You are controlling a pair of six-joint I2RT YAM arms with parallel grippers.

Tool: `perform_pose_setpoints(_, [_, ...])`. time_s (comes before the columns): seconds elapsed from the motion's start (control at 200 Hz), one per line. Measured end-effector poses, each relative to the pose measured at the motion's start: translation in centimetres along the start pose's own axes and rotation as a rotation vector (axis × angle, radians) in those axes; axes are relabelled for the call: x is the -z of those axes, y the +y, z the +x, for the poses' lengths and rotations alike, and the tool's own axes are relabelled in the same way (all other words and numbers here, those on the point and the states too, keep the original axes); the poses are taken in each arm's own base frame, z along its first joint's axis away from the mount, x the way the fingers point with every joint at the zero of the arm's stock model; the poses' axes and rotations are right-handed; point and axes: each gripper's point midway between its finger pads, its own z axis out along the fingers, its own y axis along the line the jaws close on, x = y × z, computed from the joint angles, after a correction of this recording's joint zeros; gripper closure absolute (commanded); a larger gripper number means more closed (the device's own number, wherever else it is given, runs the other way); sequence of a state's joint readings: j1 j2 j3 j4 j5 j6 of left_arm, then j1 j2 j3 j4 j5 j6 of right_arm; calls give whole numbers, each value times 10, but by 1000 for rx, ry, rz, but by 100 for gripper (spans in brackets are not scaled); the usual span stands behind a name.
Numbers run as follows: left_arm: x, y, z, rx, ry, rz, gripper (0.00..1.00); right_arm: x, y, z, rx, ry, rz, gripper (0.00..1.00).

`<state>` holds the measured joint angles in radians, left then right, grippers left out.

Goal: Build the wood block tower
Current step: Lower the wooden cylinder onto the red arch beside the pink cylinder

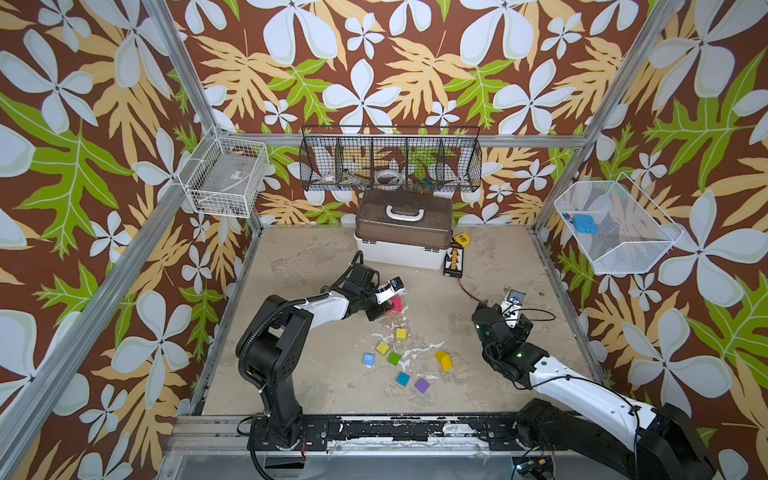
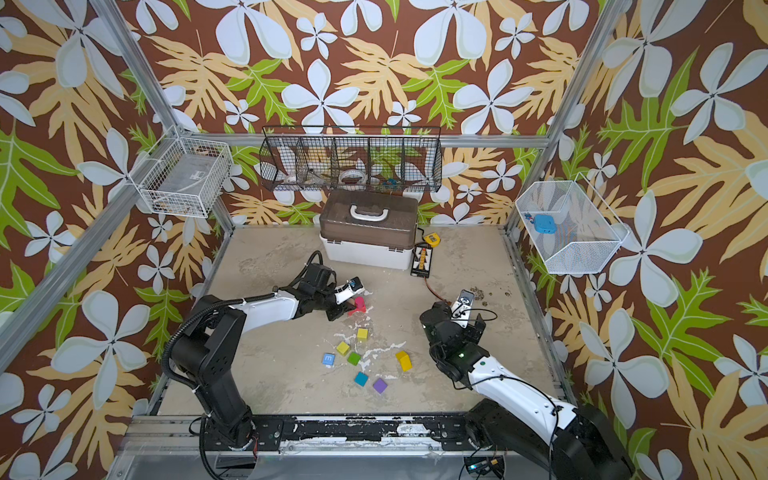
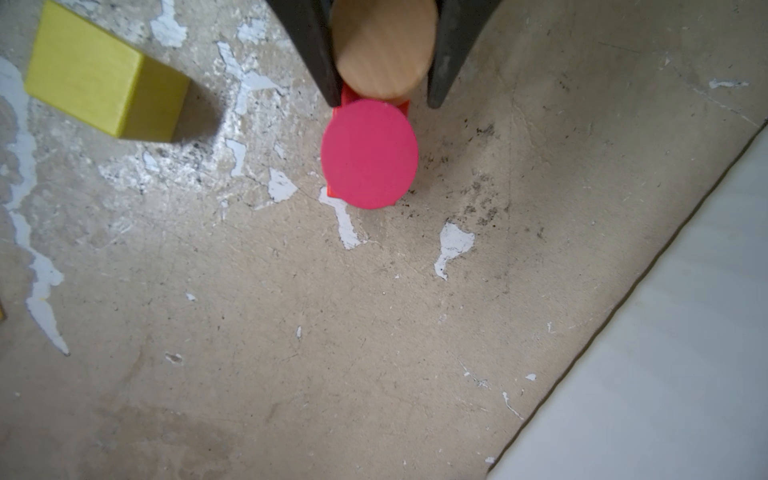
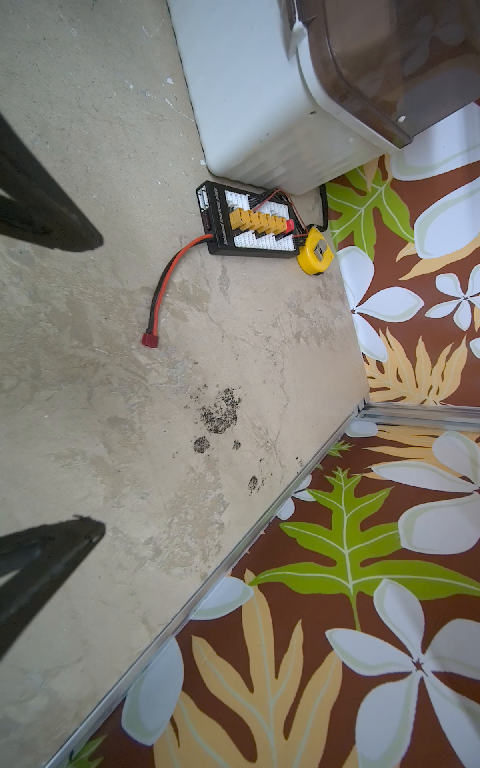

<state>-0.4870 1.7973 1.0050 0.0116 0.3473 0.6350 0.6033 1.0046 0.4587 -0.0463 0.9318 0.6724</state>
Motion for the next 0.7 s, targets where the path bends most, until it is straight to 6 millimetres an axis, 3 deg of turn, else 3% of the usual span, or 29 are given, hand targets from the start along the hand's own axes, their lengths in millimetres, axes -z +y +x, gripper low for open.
perform_pose_setpoints(0.701, [0,4,-3,9,-12,-20,75,-1,3,0,3,6,-7,0])
